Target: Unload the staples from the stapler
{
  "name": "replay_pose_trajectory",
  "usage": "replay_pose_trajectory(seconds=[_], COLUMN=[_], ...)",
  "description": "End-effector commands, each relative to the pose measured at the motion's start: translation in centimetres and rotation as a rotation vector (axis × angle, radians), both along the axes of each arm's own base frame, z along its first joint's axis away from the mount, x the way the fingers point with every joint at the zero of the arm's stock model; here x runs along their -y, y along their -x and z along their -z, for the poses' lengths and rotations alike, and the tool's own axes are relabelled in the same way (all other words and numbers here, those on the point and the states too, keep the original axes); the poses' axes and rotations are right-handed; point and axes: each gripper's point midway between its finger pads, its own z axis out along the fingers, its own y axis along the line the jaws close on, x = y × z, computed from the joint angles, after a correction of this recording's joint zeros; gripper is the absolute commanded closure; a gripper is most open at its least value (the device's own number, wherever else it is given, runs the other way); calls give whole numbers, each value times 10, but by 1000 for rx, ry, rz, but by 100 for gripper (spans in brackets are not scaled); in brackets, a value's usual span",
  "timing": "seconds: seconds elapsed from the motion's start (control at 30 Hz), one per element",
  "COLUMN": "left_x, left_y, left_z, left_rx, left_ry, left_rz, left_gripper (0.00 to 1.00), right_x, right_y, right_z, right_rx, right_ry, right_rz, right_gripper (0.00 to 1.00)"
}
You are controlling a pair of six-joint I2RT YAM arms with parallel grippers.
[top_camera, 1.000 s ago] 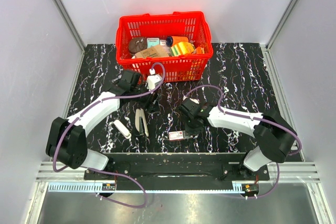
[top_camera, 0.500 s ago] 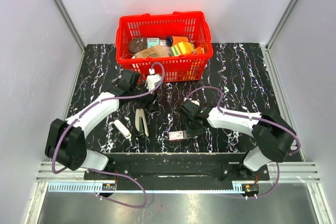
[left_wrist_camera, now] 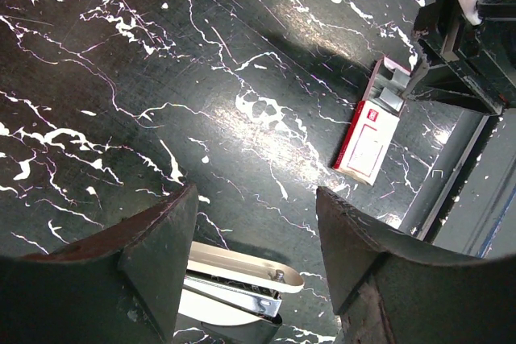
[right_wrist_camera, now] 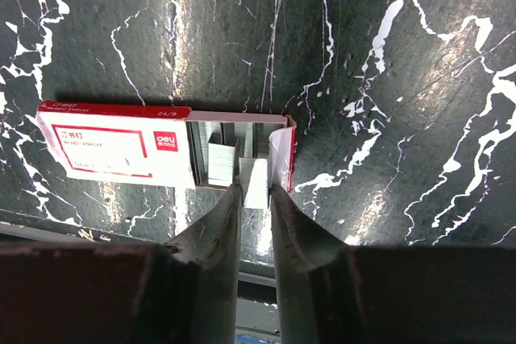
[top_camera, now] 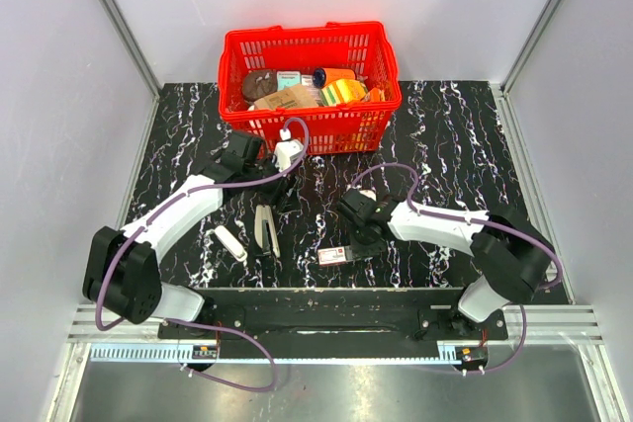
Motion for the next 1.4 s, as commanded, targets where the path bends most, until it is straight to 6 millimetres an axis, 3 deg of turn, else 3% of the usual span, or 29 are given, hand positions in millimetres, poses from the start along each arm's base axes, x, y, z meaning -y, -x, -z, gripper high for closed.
replay_pose_trajectory(seconds=[0.0,0.27,0.5,0.63,0.7,0.87,1.13,1.37], left_x=[5,4,5,5,5,6,5,5], left_y=[2,6,9,8,8,8,9,8], left_z=[-16,-13,-12,-12,-13,-14,-14,-12], left_rx=[46,37,30,32,34,32,31,31], left_ry=[43,38,36,34,32,31,26,20], left_rz=[31,35,45,44,44,45,48,54], left_gripper=[35,35,34,34,34,34,34,34], right_x=[-4,-5,-6,-2,2,3,5,-4], right_y=[-11,-15,-14,-7,-3,8,14,1], right_z=[-6,-10,-29,-37,-34,-21,-3,-2], right_rx=[47,64,86,90,80,35,-4,22], right_ry=[15,23,-18,-56,-51,-64,-51,-28], right_rz=[-4,-6,5,20,23,12,-5,-32], right_gripper=[72,59,59,74,82,93,96,96])
